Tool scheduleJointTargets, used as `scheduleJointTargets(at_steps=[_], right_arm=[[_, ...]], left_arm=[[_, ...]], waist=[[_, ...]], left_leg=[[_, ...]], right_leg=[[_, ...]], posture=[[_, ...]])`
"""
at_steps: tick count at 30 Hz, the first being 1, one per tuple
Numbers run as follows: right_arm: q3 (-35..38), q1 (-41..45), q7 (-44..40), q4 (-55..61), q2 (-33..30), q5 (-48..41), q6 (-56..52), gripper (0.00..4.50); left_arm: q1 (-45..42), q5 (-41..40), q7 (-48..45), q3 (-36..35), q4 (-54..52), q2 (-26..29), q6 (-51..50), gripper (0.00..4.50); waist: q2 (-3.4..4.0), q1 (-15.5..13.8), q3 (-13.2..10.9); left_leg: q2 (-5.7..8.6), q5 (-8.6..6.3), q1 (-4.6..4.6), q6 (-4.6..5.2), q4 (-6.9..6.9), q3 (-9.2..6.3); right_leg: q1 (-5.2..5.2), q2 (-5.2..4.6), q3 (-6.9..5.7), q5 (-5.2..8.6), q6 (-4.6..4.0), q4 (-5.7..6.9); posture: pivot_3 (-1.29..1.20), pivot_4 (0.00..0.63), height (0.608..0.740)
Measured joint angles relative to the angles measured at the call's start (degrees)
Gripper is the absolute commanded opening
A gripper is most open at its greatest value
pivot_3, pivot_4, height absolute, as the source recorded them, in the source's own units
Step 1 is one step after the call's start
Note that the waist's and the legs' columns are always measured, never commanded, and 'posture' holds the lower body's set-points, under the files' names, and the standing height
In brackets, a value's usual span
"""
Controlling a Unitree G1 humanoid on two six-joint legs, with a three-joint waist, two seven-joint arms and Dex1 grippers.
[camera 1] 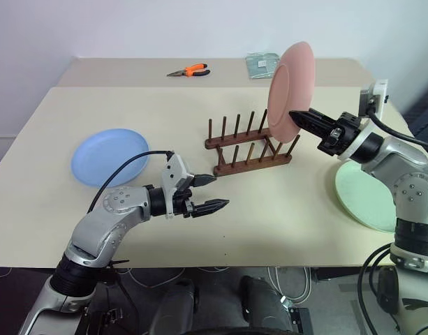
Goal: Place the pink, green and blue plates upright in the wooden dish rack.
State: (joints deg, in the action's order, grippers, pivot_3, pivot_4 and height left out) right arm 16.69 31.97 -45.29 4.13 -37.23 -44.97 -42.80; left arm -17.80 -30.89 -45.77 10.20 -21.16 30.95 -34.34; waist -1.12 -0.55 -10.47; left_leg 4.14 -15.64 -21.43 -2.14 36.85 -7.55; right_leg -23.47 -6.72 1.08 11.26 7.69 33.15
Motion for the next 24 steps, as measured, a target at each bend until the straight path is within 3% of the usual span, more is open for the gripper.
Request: scheduleJointTargets(at_steps=[10, 17, 24], right_arm=[[1.8, 2.9, -4.6, -6.0, -0.3, -2.1, -0.6, 0.0], [4.5, 3.5, -4.0, -2.4, -0.5, -6.5, -1.9, 0.0], [5.4, 2.1, -2.6, -0.3, -1.6, -7.1, -1.8, 0.0]], left_arm=[[-1.7, 3.2, 0.6, 2.8, 1.9, -2.8, -0.1, 3.52], [-6.1, 12.4, 2.3, 8.3, 19.5, -10.7, 7.0, 3.52], [-11.2, 17.8, 8.1, 6.5, 31.8, -15.9, 11.7, 3.52]], waist=[[0.06, 0.0, 0.0], [0.06, -0.1, 0.0], [0.08, -0.2, 0.0]], left_leg=[[0.01, 0.0, 0.0, 0.01, 0.01, 0.01], [0.02, 0.0, 0.0, 0.01, 0.04, 0.0], [0.02, 0.0, 0.0, 0.01, 0.06, -0.02]], right_leg=[[0.0, 0.0, 0.01, -0.01, 0.01, 0.0], [0.01, 0.0, -0.01, -0.1, 0.18, 0.01], [0.02, -0.01, -0.02, -0.13, 0.23, 0.03]], posture=[[0.0, 0.15, 0.74], [0.0, 0.15, 0.74], [0.0, 0.15, 0.74]])
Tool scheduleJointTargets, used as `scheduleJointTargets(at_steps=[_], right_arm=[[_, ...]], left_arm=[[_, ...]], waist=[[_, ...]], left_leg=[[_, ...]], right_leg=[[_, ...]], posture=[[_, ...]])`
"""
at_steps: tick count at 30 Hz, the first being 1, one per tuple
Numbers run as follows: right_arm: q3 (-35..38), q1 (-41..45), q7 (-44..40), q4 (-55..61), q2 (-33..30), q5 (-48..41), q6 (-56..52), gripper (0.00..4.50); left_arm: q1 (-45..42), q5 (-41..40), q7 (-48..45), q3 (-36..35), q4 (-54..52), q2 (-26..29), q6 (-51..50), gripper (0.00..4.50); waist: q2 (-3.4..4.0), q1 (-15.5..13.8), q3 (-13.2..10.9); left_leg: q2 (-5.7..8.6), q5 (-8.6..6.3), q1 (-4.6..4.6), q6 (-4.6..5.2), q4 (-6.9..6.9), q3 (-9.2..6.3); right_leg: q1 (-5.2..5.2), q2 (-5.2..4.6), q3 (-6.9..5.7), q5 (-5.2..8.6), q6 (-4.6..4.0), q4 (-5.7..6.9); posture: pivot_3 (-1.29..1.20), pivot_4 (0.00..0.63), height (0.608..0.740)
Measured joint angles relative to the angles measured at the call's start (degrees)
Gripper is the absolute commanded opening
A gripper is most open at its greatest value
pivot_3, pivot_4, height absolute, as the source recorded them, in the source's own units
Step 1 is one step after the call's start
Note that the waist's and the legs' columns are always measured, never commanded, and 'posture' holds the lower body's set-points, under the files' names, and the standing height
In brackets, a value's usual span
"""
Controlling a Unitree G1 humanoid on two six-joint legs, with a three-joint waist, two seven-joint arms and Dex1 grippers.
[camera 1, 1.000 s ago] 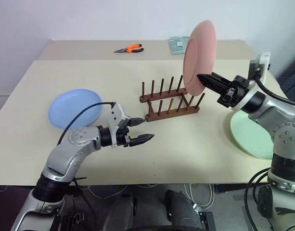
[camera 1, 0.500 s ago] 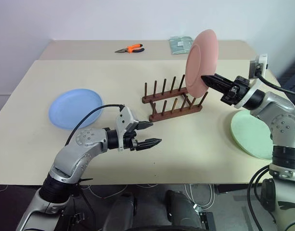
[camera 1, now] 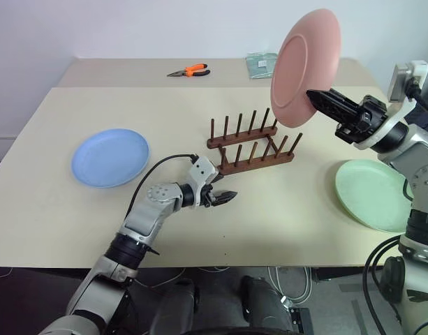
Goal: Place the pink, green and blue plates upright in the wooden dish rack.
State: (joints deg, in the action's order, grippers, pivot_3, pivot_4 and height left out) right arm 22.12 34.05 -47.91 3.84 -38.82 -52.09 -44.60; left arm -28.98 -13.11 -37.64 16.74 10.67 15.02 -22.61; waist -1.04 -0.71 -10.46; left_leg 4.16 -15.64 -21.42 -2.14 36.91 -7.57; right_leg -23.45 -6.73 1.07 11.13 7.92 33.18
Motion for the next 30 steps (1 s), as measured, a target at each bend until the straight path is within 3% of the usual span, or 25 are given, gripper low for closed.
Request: scheduleJointTargets(at_steps=[12, 25, 28, 30], right_arm=[[-1.9, -1.7, -0.8, 0.1, -0.9, 3.3, 2.6, 0.0], [-3.7, -1.6, 0.1, -7.6, -0.4, 8.6, 5.5, 0.0], [-4.0, -1.6, -0.5, -9.2, -0.3, 8.7, 5.4, 0.98], [-4.3, -1.4, -0.3, -10.4, -0.2, 9.4, 5.7, 1.95]], left_arm=[[-1.5, 2.4, 5.0, -5.4, 5.9, -1.9, 3.9, 3.52], [7.9, -11.8, -8.5, -6.7, -21.4, 3.1, -7.8, 3.52], [8.1, -12.7, -8.6, -6.5, -22.9, 3.1, -9.2, 3.58], [8.1, -12.6, -8.5, -6.3, -22.9, 3.1, -9.6, 3.58]], waist=[[0.05, 0.3, 0.0], [0.07, 0.1, 0.0], [0.08, 0.1, 0.0], [0.07, 0.1, 0.0]], left_leg=[[-0.01, 0.0, 0.03, 0.0, 0.0, 0.04], [0.0, -0.01, -0.03, 0.0, 0.01, 0.03], [0.0, 0.0, -0.03, 0.0, 0.02, 0.04], [0.0, 0.0, -0.02, 0.0, 0.02, 0.04]], right_leg=[[-0.02, 0.0, 0.0, -0.01, 0.03, 0.06], [-0.03, -0.03, 0.01, 0.01, -0.02, 0.02], [-0.02, -0.02, 0.01, 0.01, -0.02, 0.02], [-0.01, -0.02, 0.01, 0.01, -0.02, 0.02]], posture=[[0.0, 0.15, 0.74], [0.0, 0.15, 0.74], [0.0, 0.15, 0.74], [0.0, 0.15, 0.74]])
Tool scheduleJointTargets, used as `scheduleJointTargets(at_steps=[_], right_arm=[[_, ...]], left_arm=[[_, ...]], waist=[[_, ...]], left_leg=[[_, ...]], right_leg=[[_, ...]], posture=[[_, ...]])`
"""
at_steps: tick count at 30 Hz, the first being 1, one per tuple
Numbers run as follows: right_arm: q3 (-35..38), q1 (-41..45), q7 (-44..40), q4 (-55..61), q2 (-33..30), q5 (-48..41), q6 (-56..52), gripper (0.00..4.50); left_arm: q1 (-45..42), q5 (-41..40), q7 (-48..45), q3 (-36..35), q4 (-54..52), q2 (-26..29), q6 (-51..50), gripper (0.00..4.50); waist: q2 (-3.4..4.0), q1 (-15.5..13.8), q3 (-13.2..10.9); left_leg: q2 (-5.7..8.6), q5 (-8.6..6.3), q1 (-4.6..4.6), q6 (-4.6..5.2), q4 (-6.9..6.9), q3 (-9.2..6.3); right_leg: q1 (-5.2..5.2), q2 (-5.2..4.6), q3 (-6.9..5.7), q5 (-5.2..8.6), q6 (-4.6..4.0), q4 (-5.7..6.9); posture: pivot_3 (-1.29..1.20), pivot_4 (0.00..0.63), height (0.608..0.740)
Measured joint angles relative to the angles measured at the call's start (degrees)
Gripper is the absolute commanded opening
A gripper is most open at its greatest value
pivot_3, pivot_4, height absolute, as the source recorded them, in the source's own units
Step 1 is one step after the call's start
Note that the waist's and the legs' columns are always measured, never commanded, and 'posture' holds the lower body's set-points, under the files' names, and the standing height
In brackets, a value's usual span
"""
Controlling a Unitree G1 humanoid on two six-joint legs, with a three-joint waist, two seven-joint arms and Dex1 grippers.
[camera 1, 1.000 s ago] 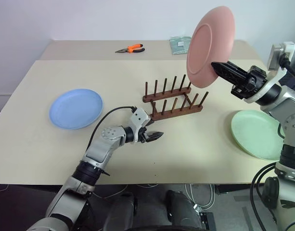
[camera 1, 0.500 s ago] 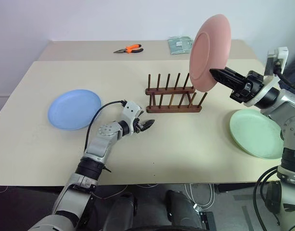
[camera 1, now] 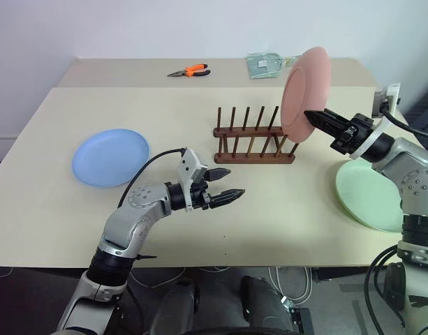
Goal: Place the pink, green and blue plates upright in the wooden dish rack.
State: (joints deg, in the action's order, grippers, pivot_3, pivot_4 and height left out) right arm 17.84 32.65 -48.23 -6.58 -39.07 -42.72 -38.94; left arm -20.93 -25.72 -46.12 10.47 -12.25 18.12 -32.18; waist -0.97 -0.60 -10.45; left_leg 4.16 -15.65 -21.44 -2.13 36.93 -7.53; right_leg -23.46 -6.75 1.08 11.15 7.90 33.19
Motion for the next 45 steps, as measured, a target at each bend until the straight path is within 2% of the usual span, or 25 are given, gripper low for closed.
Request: scheduleJointTargets(at_steps=[2, 6, 10, 14, 16, 18, 23, 24, 25, 29, 39, 42, 45], right_arm=[[-0.5, 0.0, 0.9, -0.5, 0.0, 1.6, 1.2, 2.95], [0.3, -0.3, 5.0, 0.4, -0.2, 5.7, 5.8, 2.95], [7.5, -6.3, 8.6, 8.1, -3.2, 5.3, 5.6, 2.95], [11.4, -23.3, 7.6, 19.3, -7.7, 7.2, 4.7, 2.95], [8.7, -32.4, 7.1, 23.1, -8.0, 10.4, 4.3, 2.95], [5.0, -37.0, 8.4, 24.9, -8.0, 14.1, 4.3, 2.95], [-4.6, -37.6, 17.9, 22.7, -8.0, 27.7, 4.6, 2.95], [-5.8, -37.3, 19.2, 21.0, -7.9, 29.7, 5.4, 2.44], [-6.6, -36.6, 20.3, 20.3, -8.0, 31.5, 6.0, 2.14], [-7.7, -35.0, 22.5, 16.6, -7.9, 35.5, 7.8, 0.15], [-3.6, -30.9, 23.0, 15.4, -6.0, 34.7, 7.0, 0.06], [-0.9, -26.3, 22.1, 16.8, -5.8, 32.2, 8.7, 0.06], [3.9, -15.5, 22.1, 19.9, -4.3, 25.5, 8.8, 0.06]], left_arm=[[0.0, 0.0, 0.0, 0.2, 0.0, -0.1, 0.0, 3.58], [0.0, 0.1, 0.0, 1.3, -0.3, -0.1, 0.0, 3.58], [0.4, 0.3, -0.1, 2.3, -0.9, 0.5, 0.0, 3.58], [0.2, 0.5, -1.0, 2.6, -0.8, 1.0, 0.1, 3.58], [-0.3, 0.5, -1.8, 2.9, -0.4, 1.2, 0.2, 3.58], [-0.7, 0.6, -2.7, 3.8, 0.1, 1.1, 0.4, 3.58], [-2.6, 1.4, -4.0, 4.6, 1.6, 0.3, 1.6, 3.58], [-2.7, 1.4, -4.2, 4.5, 1.9, 0.4, 1.7, 3.58], [-2.9, 1.4, -4.2, 4.5, 2.2, 0.3, 1.6, 3.58], [-2.9, 1.4, -4.5, 4.4, 2.1, 0.2, 1.7, 3.58], [-2.3, 1.4, -3.5, 3.5, 0.3, 0.4, 2.4, 3.58], [-2.1, 1.8, -3.4, 3.4, 0.2, 1.2, 3.2, 3.58], [-1.6, 3.4, -2.8, 3.3, 0.6, 2.3, 4.8, 3.58]], waist=[[0.0, 0.0, 0.0], [0.01, -0.1, 0.0], [0.02, -0.3, 0.0], [-0.02, -0.3, 0.0], [0.07, 0.0, 0.0], [0.21, 0.5, 0.1], [0.2, 0.6, 0.1], [0.21, 0.4, 0.1], [0.2, 0.3, 0.1], [0.14, -0.3, 0.1], [0.14, -0.1, 0.1], [0.29, 0.1, 0.0], [0.46, 0.4, 0.0]], left_leg=[[0.0, 0.0, 0.0, 0.0, 0.0, 0.0], [0.01, 0.0, -0.02, 0.0, 0.0, 0.0], [0.03, -0.02, -0.07, 0.03, 0.0, -0.05], [0.0, -0.05, -0.01, 0.08, -0.03, -0.08], [0.0, -0.05, 0.01, 0.08, 0.04, 0.09], [-0.02, -0.05, 0.07, 0.08, 0.08, 0.27], [-0.04, -0.05, 0.04, 0.07, 0.1, 0.26], [-0.03, -0.06, 0.02, 0.09, 0.09, 0.26], [-0.03, -0.07, 0.03, 0.11, 0.09, 0.28], [-0.01, -0.07, 0.03, 0.11, 0.14, 0.21], [-0.02, -0.07, 0.04, 0.11, 0.13, 0.18], [-0.03, -0.07, 0.04, 0.12, 0.12, 0.23], [-0.04, -0.07, 0.04, 0.12, 0.09, 0.21]], right_leg=[[-0.01, 0.0, 0.0, 0.0, 0.0, 0.0], [-0.01, 0.0, 0.0, 0.0, 0.0, -0.01], [0.01, -0.02, -0.01, 0.03, 0.04, -0.06], [0.08, -0.01, -0.07, 0.16, -0.06, -0.06], [0.05, -0.02, 0.05, 0.28, 0.08, -0.05], [0.06, -0.04, 0.17, 0.26, 0.06, -0.03], [0.04, -0.04, 0.13, 0.25, 0.01, -0.07], [0.02, -0.05, 0.14, 0.24, 0.0, -0.07], [0.04, -0.06, 0.16, 0.24, 0.01, -0.08], [0.09, -0.05, 0.14, 0.24, 0.01, -0.08], [0.09, -0.04, 0.12, 0.24, 0.03, -0.06], [0.06, -0.04, 0.13, 0.24, 0.03, -0.05], [0.03, -0.01, 0.13, 0.23, 0.03, -0.03]], posture=[[0.0, 0.15, 0.74], [0.0, 0.15, 0.74], [0.0, 0.15, 0.74], [0.0, 0.15, 0.74], [0.0, 0.15, 0.74], [0.0, 0.15, 0.74], [0.0, 0.15, 0.74], [0.0, 0.15, 0.74], [0.0, 0.15, 0.74], [0.0, 0.15, 0.74], [0.0, 0.15, 0.74], [0.0, 0.15, 0.74], [0.0, 0.15, 0.74]])
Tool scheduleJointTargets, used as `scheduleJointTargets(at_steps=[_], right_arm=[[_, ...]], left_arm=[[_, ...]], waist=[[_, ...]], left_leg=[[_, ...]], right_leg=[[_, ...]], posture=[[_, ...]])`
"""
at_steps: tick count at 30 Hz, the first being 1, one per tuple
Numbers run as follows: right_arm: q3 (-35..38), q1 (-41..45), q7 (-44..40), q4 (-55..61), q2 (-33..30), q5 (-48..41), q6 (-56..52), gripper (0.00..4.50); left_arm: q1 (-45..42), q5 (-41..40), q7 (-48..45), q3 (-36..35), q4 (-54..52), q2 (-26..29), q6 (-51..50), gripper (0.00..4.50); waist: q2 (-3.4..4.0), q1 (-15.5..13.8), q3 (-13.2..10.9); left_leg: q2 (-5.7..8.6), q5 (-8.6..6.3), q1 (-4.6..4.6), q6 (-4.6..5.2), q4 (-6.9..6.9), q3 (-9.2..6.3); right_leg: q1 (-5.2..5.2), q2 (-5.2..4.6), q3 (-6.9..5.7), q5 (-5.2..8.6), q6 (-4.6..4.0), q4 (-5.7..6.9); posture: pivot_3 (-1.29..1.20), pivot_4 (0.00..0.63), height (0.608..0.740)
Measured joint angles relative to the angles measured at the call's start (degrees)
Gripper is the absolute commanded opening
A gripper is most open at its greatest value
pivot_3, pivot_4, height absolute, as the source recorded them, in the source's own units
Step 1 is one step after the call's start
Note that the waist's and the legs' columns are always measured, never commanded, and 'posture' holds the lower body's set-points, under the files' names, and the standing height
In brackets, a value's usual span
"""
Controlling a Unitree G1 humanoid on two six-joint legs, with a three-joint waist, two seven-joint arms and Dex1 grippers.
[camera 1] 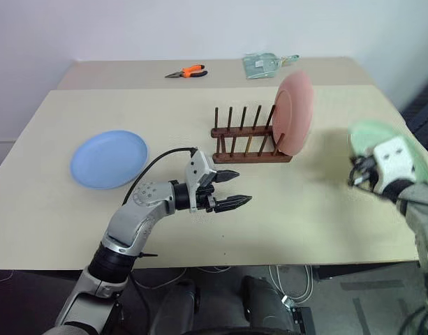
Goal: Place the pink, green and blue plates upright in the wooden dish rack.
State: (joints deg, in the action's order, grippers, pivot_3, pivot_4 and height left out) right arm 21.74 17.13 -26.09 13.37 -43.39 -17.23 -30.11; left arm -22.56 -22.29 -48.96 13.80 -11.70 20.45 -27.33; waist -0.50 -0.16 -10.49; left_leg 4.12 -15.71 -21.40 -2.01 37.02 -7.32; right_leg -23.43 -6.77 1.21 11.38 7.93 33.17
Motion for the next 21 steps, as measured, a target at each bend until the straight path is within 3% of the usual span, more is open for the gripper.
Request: scheduleJointTargets(at_steps=[4, 10, 15, 21], right_arm=[[6.1, 14.9, 1.4, 5.6, 3.2, -15.4, -6.0, 0.06], [3.2, 28.7, 9.5, 11.3, 14.3, -46.5, -16.7, 0.06], [-0.9, 32.4, 23.5, 8.8, 24.3, -58.6, -17.2, 0.06], [-3.4, 32.2, 34.0, -0.7, 29.2, -60.0, -16.3, 0.06]], left_arm=[[0.7, 2.0, 1.7, -1.7, 2.7, 1.0, 3.3, 3.58], [2.2, 4.3, 4.0, -7.5, 7.4, 3.6, 9.2, 3.58], [3.3, 4.2, 4.0, -9.4, 8.1, 4.4, 10.5, 3.58], [4.6, 2.9, 4.1, -10.2, 6.0, 4.0, 10.1, 3.58]], waist=[[-0.12, -0.5, 0.0], [-0.04, -0.5, 0.0], [-0.06, -0.4, 0.0], [-0.04, -0.4, 0.0]], left_leg=[[-0.02, 0.0, -0.04, 0.0, -0.06, -0.26], [-0.03, 0.0, -0.06, 0.0, -0.08, -0.42], [0.02, 0.0, -0.05, 0.0, -0.07, -0.46], [0.03, 0.01, -0.07, -0.01, -0.13, -0.29]], right_leg=[[0.03, 0.04, -0.14, -0.1, -0.18, -0.03], [-0.05, 0.02, -0.13, -0.12, -0.23, -0.01], [-0.05, 0.0, -0.1, -0.14, -0.24, -0.01], [-0.18, 0.05, -0.1, -0.23, -0.08, 0.1]], posture=[[0.0, 0.15, 0.74], [0.0, 0.15, 0.74], [0.0, 0.15, 0.74], [0.0, 0.15, 0.74]])
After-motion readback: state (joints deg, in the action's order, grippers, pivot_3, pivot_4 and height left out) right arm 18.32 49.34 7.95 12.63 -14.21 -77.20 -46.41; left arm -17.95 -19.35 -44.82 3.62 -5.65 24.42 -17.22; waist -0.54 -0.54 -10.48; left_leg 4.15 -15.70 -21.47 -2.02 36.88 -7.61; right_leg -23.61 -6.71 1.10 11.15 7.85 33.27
